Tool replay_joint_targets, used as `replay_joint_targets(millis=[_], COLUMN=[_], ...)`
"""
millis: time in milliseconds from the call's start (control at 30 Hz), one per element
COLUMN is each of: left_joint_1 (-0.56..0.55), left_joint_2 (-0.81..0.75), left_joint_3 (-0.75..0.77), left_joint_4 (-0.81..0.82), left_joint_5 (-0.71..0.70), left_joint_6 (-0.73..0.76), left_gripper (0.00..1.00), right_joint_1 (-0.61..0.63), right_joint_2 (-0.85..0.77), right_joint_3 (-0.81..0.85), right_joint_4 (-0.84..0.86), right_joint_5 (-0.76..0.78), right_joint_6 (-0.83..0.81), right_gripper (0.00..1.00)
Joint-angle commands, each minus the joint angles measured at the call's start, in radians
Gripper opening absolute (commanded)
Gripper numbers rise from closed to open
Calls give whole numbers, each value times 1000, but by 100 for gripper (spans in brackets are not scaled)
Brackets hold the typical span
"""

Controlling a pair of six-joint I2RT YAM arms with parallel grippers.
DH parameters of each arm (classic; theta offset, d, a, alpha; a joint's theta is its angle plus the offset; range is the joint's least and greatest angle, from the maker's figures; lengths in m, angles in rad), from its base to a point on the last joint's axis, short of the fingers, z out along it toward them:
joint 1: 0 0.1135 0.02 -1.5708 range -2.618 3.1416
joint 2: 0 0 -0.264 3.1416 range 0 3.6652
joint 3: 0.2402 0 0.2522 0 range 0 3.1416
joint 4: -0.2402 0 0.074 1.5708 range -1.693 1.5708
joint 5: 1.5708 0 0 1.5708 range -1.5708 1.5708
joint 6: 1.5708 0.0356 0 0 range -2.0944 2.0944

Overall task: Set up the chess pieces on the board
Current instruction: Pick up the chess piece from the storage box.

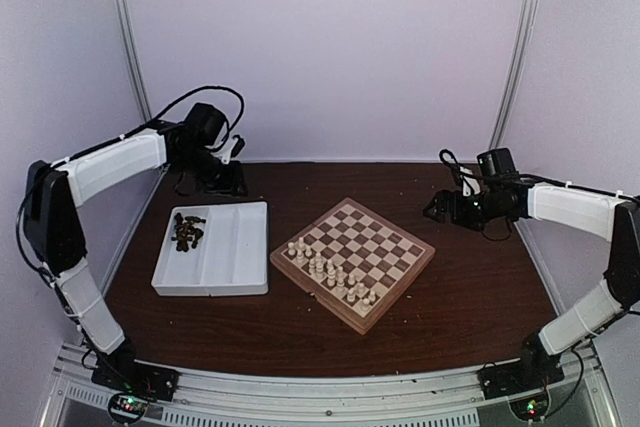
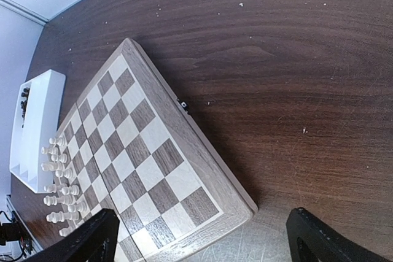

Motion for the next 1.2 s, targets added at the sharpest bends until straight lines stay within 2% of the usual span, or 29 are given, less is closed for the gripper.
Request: replay_joint_targets(millis=[0, 133, 200, 300, 567, 933, 1167], left_joint_1=[56, 165, 199, 210, 264, 305, 313], left_joint_2=[-186, -283, -290, -235, -71, 84, 152], left_joint_3=[-201, -341, -357, -315, -180, -109, -77], left_joint_4=[60, 114, 114, 72, -29, -45, -57], left_joint_5=[-136, -111, -130, -214, -291, -262, -261], left_joint_6=[11, 9, 11, 6, 32, 57, 68], left_gripper=[28, 31, 38, 43, 41, 43, 40], right_joint_1=[21, 26, 30, 41, 71, 75, 78], right_joint_2=[-34, -37, -32, -22, -33, -34, -31], right_joint_3=[24, 36, 45, 62, 103, 112, 107], right_joint_4=[-49, -56, -59, -64, -110, -127, -123], right_joint_5=[42, 38, 33, 30, 34, 38, 41], right_joint_6=[-28, -30, -29, -28, -37, -44, -41], right_gripper=[99, 99, 99, 99, 99, 99, 99])
